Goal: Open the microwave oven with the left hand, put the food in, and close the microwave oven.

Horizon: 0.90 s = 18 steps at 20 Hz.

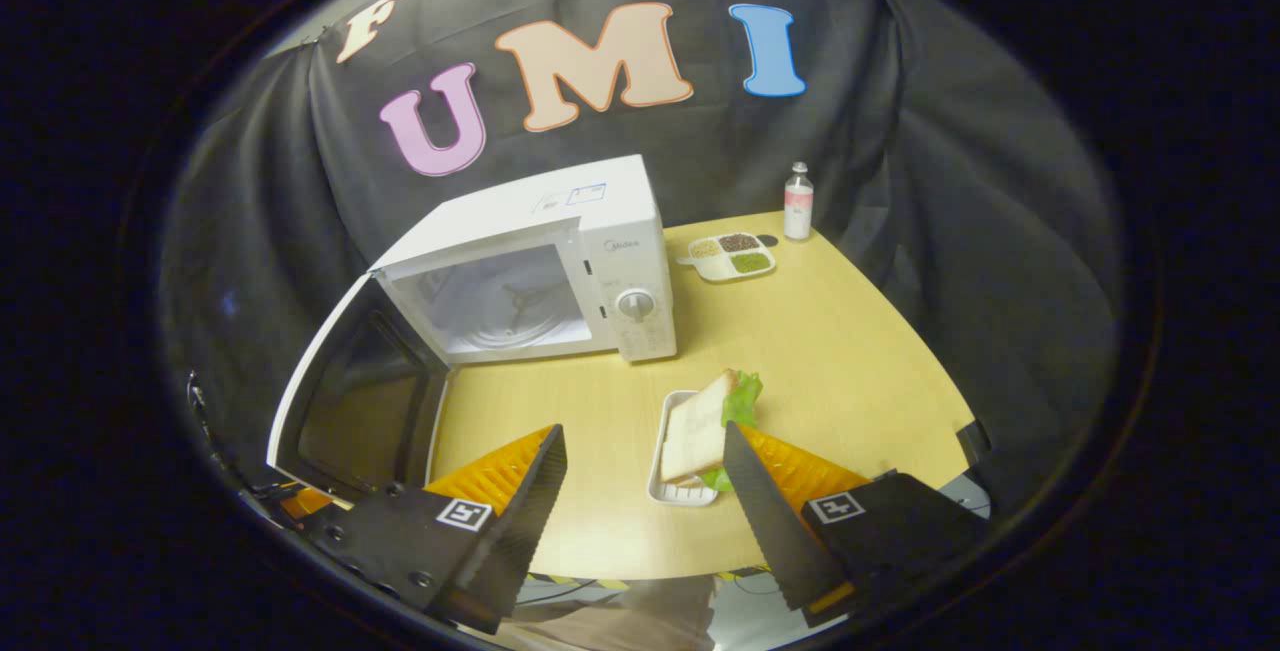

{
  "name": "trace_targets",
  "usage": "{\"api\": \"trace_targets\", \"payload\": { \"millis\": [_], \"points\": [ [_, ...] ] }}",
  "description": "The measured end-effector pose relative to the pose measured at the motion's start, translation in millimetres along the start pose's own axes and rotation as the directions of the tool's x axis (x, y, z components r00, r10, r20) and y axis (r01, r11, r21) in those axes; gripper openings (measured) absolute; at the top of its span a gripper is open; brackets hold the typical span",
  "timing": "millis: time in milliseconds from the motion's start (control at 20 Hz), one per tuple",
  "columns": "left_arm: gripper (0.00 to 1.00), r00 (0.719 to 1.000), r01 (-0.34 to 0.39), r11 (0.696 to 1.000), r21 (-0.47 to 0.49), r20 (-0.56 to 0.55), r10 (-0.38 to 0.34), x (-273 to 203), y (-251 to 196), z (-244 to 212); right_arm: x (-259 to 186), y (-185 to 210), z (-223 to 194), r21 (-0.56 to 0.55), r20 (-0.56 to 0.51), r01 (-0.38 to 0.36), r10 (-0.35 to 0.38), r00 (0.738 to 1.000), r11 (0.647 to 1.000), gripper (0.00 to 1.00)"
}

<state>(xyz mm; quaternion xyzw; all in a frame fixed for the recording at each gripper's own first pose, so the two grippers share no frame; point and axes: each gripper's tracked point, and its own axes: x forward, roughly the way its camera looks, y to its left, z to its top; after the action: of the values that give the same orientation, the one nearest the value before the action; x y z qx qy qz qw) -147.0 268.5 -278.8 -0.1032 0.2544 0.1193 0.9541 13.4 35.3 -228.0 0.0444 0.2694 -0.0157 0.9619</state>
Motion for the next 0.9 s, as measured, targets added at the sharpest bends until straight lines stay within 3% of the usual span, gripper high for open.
{"api": "trace_targets", "payload": {
  "millis": [200,250,500,700,750,900],
  "points": [
    [1.00,0.999,-0.021,1.000,-0.002,-0.025,0.021,-5,15,1,18,-15,3,-0.010,-0.023,0.020,-0.021,1.000,1.000,0.98],
    [1.00,0.999,-0.037,0.999,-0.007,-0.028,0.037,-7,21,0,22,-19,3,-0.013,-0.033,0.023,-0.023,0.999,1.000,0.91],
    [1.00,0.967,-0.254,0.967,-0.034,0.004,0.254,-23,86,13,56,-37,-2,-0.043,-0.098,0.025,-0.029,0.995,0.999,0.92],
    [0.98,0.890,-0.431,0.887,-0.165,0.086,0.449,-54,125,39,81,-51,-15,-0.029,-0.181,0.015,-0.020,0.983,0.999,0.92],
    [0.98,0.867,-0.460,0.866,-0.197,0.112,0.486,-65,128,45,86,-53,-22,-0.020,-0.213,0.008,-0.012,0.977,1.000,0.99],
    [0.97,0.795,-0.524,0.812,-0.258,0.196,0.575,-97,127,68,100,-67,-39,-0.009,-0.309,0.012,-0.014,0.951,1.000,0.98]
  ]
}}
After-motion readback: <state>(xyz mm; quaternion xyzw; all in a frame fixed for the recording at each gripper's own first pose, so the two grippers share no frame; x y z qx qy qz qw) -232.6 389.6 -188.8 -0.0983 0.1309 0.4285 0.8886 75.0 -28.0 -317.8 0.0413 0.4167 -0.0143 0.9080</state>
